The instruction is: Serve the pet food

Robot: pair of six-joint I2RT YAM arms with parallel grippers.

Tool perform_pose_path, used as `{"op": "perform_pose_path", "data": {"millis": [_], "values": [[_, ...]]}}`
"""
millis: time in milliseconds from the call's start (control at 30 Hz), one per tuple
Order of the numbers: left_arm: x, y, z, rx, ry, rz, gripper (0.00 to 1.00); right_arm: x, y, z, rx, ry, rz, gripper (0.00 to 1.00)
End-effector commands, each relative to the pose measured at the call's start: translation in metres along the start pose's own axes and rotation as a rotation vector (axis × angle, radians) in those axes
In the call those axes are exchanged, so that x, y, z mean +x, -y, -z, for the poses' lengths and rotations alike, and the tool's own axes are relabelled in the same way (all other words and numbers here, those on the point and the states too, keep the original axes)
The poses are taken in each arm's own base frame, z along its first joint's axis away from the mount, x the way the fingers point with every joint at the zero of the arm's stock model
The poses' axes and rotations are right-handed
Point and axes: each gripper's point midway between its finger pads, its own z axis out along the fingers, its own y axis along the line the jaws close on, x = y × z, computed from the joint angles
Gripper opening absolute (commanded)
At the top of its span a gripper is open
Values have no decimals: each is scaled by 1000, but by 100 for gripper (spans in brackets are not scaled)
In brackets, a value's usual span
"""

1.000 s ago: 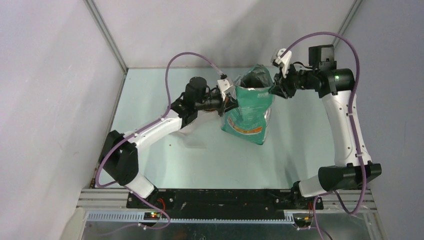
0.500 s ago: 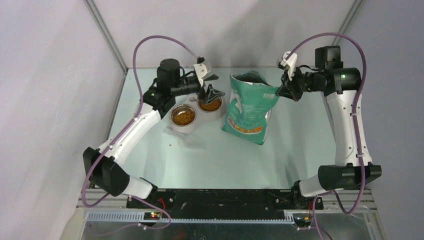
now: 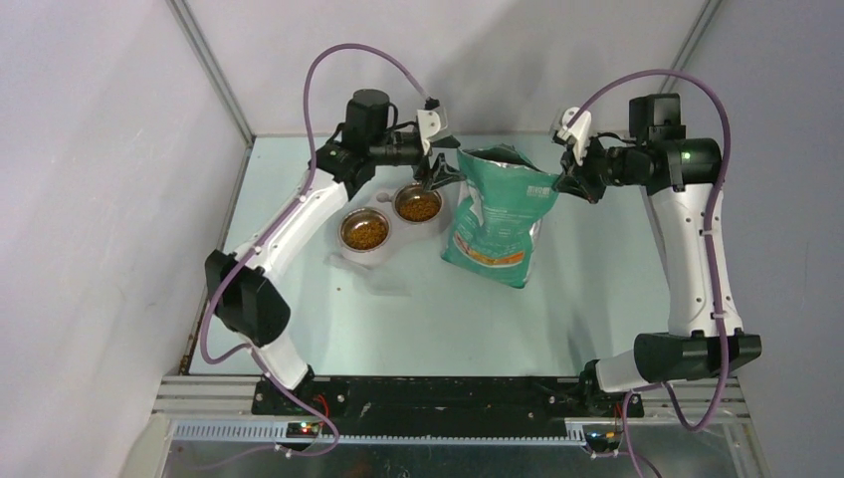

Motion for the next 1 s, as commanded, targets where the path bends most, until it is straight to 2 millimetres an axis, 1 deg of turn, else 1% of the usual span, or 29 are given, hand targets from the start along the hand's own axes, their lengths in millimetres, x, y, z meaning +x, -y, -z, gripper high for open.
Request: {"op": "perform_pose_path", "data": {"millis": [0,33,67,167,233,267,300,333,367,433,467,500,533,567,600,633,667,700,733,767,800,833,867,900,967], "values": [[-30,17,1,119,60,-69,71,-10,10,30,133,6,129,0],[-27,20,0,145,59,-49,69,-9,10,30,134,5,131,0],[-31,21,-1,153,66,-41,65,-8,9,30,134,3,130,0],[-35,24,-2,169,85,-18,57,-6,8,30,133,-1,126,0],[-37,23,-3,170,91,-7,50,-4,7,30,133,-2,124,0],[-37,23,-3,170,91,1,44,-4,8,30,136,0,126,0],[-34,23,-4,169,85,10,41,-4,8,30,136,0,125,0],[-34,23,-3,169,82,14,32,-4,9,30,138,0,126,0],[-32,23,-3,168,70,27,29,-3,9,30,138,2,127,0],[-30,23,2,165,52,38,13,-4,10,30,138,4,129,0],[-28,24,4,164,40,45,10,-4,10,30,138,8,132,0],[-28,22,8,156,35,52,4,-1,16,34,157,7,118,0],[-29,22,13,148,28,65,2,-1,17,36,160,12,114,0],[-28,16,20,123,22,95,1,-1,21,40,172,15,109,0],[-32,11,27,86,19,105,0,-2,19,41,162,26,102,0],[-28,4,35,47,10,161,0,-2,23,46,174,30,97,0],[-35,-3,43,1,23,153,0,-3,21,47,162,42,90,0],[-26,-6,49,-27,12,200,0,-2,23,50,167,46,86,0],[-38,-9,58,-67,37,170,0,-3,22,50,160,57,78,0],[-30,-6,58,-76,31,207,0,-6,24,49,164,72,82,0],[-41,-5,62,-93,64,180,0,-7,21,45,148,88,59,0],[-44,1,62,-91,81,200,0,-12,22,43,153,104,68,0],[-45,3,61,-88,87,211,0,-13,18,37,133,111,56,0],[-47,10,59,-77,92,240,0,-14,18,33,128,115,61,0],[-50,17,55,-65,101,267,0,-13,14,23,103,105,63,0]]}}
